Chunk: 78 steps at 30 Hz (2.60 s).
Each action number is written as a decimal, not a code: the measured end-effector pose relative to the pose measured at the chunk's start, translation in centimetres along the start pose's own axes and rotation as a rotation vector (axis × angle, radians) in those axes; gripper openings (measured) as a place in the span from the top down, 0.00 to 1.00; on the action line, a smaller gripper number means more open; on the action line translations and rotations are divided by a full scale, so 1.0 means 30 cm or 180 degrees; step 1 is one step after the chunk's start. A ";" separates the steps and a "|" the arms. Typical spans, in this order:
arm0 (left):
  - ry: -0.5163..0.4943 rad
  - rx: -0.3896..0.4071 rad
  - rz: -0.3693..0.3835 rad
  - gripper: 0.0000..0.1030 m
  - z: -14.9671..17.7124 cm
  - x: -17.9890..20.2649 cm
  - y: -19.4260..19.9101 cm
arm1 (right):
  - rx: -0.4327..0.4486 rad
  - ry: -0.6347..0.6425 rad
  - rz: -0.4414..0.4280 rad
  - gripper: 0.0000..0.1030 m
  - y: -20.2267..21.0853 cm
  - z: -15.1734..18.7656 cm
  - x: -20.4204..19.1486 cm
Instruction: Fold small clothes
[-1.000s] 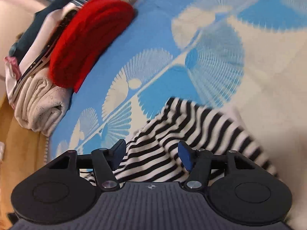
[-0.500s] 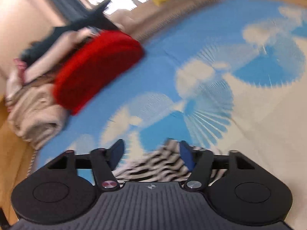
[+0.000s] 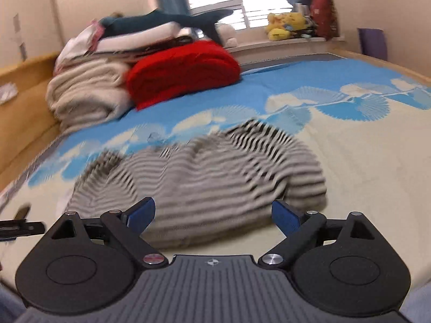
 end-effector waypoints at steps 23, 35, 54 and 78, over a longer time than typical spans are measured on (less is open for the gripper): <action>-0.0224 0.0202 0.0152 0.00 0.041 0.130 0.019 | -0.0197 -0.0026 0.0050 0.09 -0.036 0.131 0.019; 0.0043 0.0237 -0.0020 0.00 -0.026 0.095 -0.031 | -0.0367 -0.0868 0.0090 0.09 -0.122 0.054 0.161; 0.0727 -0.0530 -0.0924 0.00 -0.135 -0.091 -0.279 | -0.0436 -0.3201 0.0036 0.79 -0.449 -0.090 0.579; 0.0945 -0.0754 -0.0521 0.00 -0.139 -0.100 -0.308 | 0.0525 0.1703 -0.0455 0.78 -0.361 -0.152 -0.490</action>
Point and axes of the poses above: each gripper's, at about its wrist camera, not at the fingertips, and y roughly against the way its jaws point, x to its right, z to its underside, the point moved 2 cm from there along -y, roughly the way its jaws point, and after that the axes turned 2 degrees about x, right-handed, at the moved point
